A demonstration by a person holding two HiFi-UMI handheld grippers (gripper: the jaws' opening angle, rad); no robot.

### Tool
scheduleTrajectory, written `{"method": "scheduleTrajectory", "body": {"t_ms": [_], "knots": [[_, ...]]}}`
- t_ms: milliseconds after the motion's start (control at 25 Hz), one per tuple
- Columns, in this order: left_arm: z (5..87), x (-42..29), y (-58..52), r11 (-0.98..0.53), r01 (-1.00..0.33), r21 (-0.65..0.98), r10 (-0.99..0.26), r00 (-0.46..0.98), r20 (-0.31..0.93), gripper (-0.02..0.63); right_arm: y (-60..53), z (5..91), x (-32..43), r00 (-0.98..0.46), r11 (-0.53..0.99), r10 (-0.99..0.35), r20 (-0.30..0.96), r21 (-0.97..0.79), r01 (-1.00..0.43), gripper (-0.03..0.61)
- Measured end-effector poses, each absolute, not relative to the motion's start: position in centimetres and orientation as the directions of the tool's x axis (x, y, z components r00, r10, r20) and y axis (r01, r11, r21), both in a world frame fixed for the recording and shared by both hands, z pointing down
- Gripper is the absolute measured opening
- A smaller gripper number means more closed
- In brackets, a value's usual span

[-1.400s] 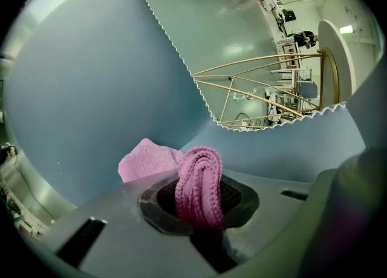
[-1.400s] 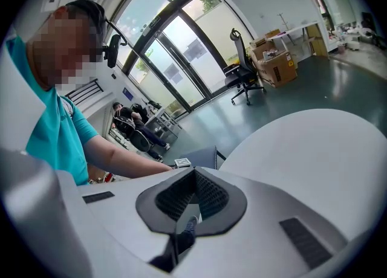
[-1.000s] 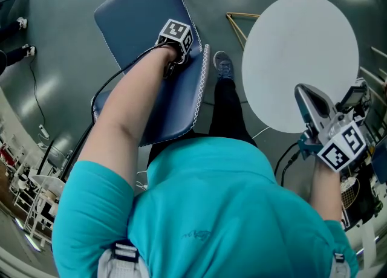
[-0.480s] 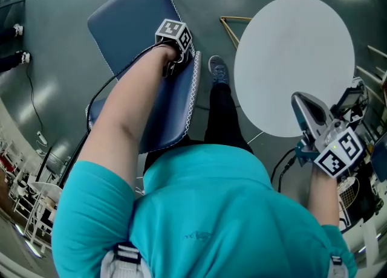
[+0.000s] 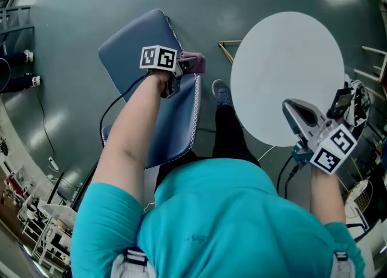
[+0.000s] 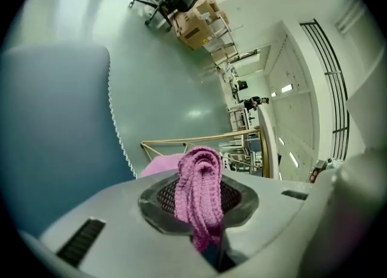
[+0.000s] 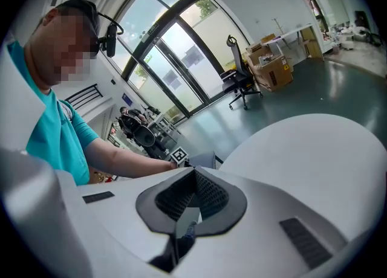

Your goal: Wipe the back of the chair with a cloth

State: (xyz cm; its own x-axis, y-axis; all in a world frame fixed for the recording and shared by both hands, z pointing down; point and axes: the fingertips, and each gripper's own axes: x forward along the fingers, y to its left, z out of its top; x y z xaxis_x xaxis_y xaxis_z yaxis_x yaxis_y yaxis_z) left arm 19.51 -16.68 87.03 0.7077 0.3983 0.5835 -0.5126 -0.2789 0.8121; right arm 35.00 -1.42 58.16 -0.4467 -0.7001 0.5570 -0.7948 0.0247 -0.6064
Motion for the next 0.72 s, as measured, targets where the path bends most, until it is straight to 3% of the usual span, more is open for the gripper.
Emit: {"method": "scheduleTrajectory", "body": {"t_ms": [240, 480, 720], "knots": [[74.7, 10.6, -17.2, -0.469, -0.57, 0.675, 0.155, 0.699, 0.698, 0.058, 1.7, 53.2, 30.7, -0.461, 0.129, -0.768, 0.445, -0.598, -0.791, -0.008], [60.4, 5.2, -13.6, -0.393, -0.588, 0.707, -0.074, 0.786, 0.613, 0.058, 0.7, 47.8, 28.9, -0.533, 0.232, -0.759, 0.373, -0.611, -0.757, -0.008], [49.4, -0.2, -9.8, -0.429, -0.568, 0.702, -0.259, 0.822, 0.507, 0.058, -0.6, 41.5, 24.3, -0.58, 0.349, -0.742, 0.336, -0.545, -0.763, -0.008]]}}
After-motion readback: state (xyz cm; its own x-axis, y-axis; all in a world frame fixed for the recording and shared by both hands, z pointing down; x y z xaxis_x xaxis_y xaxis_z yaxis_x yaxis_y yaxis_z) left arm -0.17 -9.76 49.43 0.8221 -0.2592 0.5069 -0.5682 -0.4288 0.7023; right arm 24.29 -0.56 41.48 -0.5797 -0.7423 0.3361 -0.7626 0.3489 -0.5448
